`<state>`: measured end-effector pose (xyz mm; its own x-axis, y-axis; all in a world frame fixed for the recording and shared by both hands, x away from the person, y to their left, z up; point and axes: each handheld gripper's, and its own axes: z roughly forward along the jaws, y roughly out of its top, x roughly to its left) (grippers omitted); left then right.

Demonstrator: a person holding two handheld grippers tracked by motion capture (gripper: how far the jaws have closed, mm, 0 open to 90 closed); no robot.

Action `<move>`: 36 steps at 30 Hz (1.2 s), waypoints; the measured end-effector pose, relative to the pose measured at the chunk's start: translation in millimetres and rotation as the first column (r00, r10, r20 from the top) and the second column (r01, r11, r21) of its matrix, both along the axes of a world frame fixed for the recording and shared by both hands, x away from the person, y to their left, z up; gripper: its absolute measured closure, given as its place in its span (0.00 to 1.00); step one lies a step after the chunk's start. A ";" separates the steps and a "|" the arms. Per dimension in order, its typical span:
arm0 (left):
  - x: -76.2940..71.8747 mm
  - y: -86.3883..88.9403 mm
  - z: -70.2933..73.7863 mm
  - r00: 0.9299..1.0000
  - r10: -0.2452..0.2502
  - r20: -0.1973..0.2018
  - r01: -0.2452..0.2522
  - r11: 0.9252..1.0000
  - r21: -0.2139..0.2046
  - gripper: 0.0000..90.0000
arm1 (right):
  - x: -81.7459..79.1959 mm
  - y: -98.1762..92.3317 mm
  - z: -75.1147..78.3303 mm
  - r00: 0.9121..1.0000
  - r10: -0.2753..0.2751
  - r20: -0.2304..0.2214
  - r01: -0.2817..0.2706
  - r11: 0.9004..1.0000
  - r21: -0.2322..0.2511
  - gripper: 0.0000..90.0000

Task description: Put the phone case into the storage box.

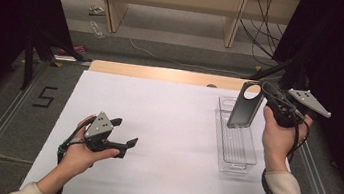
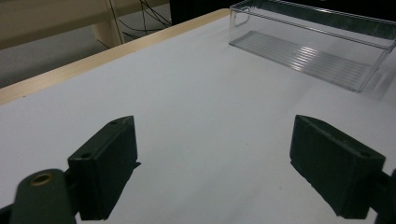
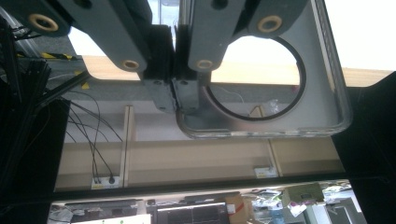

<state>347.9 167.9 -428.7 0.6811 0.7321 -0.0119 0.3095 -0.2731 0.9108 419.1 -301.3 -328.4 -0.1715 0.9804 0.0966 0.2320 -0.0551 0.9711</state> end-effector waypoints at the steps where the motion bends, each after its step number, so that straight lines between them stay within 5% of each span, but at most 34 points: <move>1: 0.0 0.1 0.1 1.000 0.000 0.000 0.000 1.000 0.000 0.16 | 0.3 -0.3 0.0 1.000 -0.001 -0.001 0.001 1.000 0.001 0.99; 36: 0.4 1.8 0.4 1.000 0.006 0.003 -0.006 1.000 -0.001 0.17 | 10.1 -0.3 -2.7 1.000 0.003 -0.011 -0.003 1.000 0.005 0.99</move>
